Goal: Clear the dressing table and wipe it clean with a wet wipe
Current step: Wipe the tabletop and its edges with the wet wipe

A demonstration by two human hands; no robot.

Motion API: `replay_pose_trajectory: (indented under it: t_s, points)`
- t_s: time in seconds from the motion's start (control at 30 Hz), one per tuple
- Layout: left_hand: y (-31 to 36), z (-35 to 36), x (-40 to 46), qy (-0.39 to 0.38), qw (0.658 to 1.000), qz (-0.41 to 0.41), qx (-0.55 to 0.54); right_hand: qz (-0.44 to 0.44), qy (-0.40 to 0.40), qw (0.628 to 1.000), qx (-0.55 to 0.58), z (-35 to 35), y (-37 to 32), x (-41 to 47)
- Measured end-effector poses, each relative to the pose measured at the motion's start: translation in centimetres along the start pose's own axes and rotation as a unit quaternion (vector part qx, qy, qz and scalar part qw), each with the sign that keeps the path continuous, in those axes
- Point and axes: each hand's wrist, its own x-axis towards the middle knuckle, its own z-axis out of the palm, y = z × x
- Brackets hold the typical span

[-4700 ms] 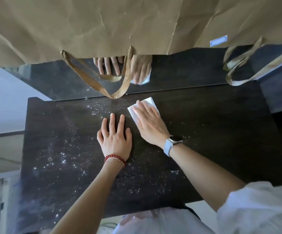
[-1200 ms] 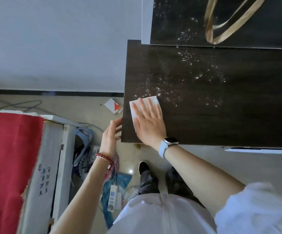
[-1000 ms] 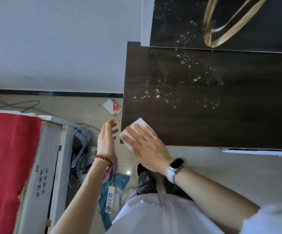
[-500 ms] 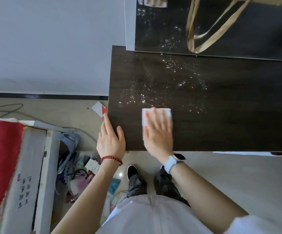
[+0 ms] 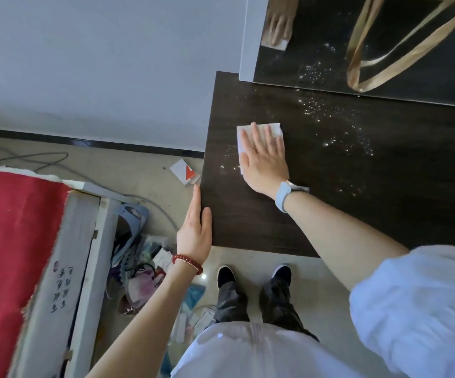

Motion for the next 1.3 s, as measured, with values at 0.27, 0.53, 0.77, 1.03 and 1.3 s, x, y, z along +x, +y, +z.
replay_pose_trajectory:
  t_s: [0.27, 0.53, 0.77, 1.03, 1.3]
  points:
    - [-3.3, -2.0, -0.1, -0.009, 1.0, 0.01, -0.017, -0.302, -0.033, 0.949, -0.087, 1.4, 0.7, -5.9]
    - [-1.0, -2.5, 0.2, 0.154, 0.977, 0.109, 0.103, -0.096, -0.138, 0.918, 0.359, -0.4, -3.0, -6.8]
    - [3.5, 2.3, 2.3, -0.021, 0.898, 0.254, 0.359, 0.07, 0.12, 0.95, 0.278, 0.6, 2.6, -11.3]
    - [-0.7, 1.8, -2.0, -0.081, 0.841, 0.321, 0.428, 0.009, 0.057, 0.998, 0.009, 2.4, 6.9, -15.1]
    - [1.2, 2.7, 0.2, 0.003, 0.899, 0.173, 0.403, 0.007, 0.062, 0.997, 0.051, 2.5, 8.6, -16.4]
